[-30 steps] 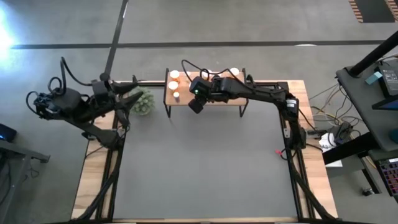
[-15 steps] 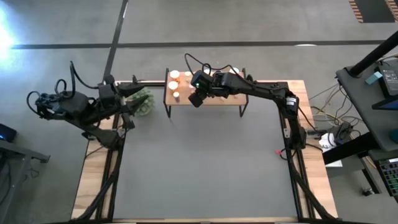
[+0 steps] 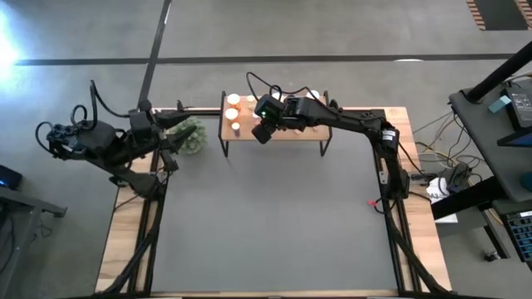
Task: Pick and place medicine bottles onto shelf by color
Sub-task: Put the small blue pill bottle on the shelf
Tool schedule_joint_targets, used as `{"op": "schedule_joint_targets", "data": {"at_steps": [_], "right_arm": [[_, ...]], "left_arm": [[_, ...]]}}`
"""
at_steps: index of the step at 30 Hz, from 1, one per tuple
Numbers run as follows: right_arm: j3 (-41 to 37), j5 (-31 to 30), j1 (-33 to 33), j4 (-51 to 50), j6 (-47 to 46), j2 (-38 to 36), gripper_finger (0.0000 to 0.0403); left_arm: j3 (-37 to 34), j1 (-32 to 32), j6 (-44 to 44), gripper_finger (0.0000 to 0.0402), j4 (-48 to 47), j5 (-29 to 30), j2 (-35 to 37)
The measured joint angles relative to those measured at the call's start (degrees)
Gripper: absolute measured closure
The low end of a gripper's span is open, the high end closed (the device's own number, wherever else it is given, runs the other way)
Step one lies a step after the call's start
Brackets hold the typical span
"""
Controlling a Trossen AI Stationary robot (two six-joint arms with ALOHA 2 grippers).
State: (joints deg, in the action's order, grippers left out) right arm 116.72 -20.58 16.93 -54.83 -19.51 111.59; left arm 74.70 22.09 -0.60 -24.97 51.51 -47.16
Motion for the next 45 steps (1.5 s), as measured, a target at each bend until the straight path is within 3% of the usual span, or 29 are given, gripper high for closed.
{"op": "schedule_joint_targets", "data": {"at_steps": [32,40,45], "right_arm": [[-0.01,-0.02,0.0,-0.17,2.6,0.0,0.0266],[0.0,-0.04,0.0,-0.17,2.23,-0.01,0.0283],[0.01,-0.04,0.0,-0.2,2.08,-0.02,0.0255]], "left_arm": [[-0.07,0.0,0.0,0.024,-0.02,0.0,0.04],[-0.07,0.0,0.0,0.024,-0.02,0.0,0.05],[-0.07,0.0,0.0,0.024,-0.02,0.0,0.06]]}}
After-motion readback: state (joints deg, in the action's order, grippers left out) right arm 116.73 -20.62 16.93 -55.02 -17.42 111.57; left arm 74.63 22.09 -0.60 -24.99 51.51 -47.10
